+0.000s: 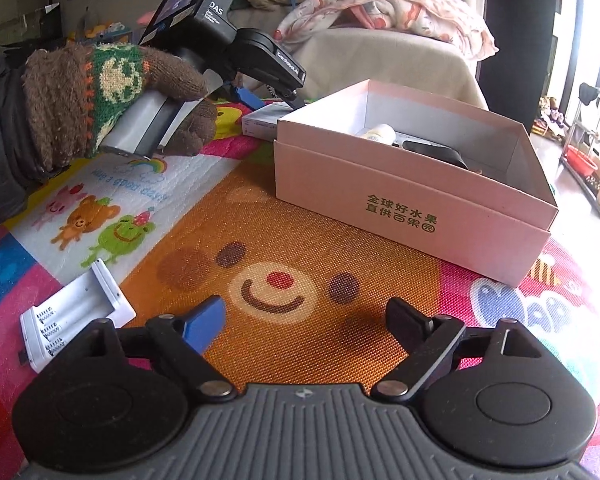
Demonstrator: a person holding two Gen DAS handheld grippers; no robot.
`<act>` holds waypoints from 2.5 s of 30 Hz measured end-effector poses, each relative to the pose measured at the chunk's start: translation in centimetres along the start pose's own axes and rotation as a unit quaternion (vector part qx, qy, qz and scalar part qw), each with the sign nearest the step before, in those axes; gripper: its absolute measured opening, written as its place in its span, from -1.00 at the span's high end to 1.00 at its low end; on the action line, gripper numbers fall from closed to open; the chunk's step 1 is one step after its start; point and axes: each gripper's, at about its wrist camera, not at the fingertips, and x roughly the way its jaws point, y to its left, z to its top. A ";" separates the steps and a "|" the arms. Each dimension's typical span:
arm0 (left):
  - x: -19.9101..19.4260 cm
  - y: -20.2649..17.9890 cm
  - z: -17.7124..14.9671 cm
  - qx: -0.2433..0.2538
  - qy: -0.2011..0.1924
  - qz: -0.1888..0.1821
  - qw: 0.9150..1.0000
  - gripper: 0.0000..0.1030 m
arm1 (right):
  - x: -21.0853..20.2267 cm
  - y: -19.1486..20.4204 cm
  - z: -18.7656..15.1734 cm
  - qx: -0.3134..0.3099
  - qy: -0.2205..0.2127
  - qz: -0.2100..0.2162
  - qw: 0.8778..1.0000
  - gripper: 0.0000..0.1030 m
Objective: Organize rigid objects
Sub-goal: 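Grasp the white boxed package by its hanger tab with the left tool, then lift the white package off the mat with the left tool, then reach the right tool to the red cylinder and grasp it while the left holds the package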
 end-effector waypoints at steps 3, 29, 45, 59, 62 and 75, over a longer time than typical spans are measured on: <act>-0.4 -0.5 -0.4 0.040 -0.012 0.004 0.999 -0.08 | 0.1 0.0 0.0 0.002 0.001 -0.002 1.000 -0.76; -1.8 -0.9 -2.6 0.162 -0.028 0.018 0.986 -0.13 | 0.2 -0.2 0.0 0.006 0.003 -0.003 1.000 -0.82; -1.9 -0.2 -3.5 0.127 -0.061 0.026 0.990 -0.47 | 0.2 -0.2 -0.1 0.006 0.003 -0.003 1.000 -0.83; 0.3 1.9 -2.2 0.051 -0.006 -0.018 0.999 -0.45 | 0.6 -0.2 0.0 0.002 0.014 0.012 1.000 -1.00; -1.1 1.7 -3.1 0.051 0.005 -0.048 0.998 -0.45 | 0.7 -0.2 0.1 0.002 0.019 0.016 1.000 -1.00; -11.5 5.6 -11.9 -0.066 -0.037 -0.106 0.991 -0.44 | -3.4 2.0 12.6 -0.052 0.003 -0.026 0.998 -0.36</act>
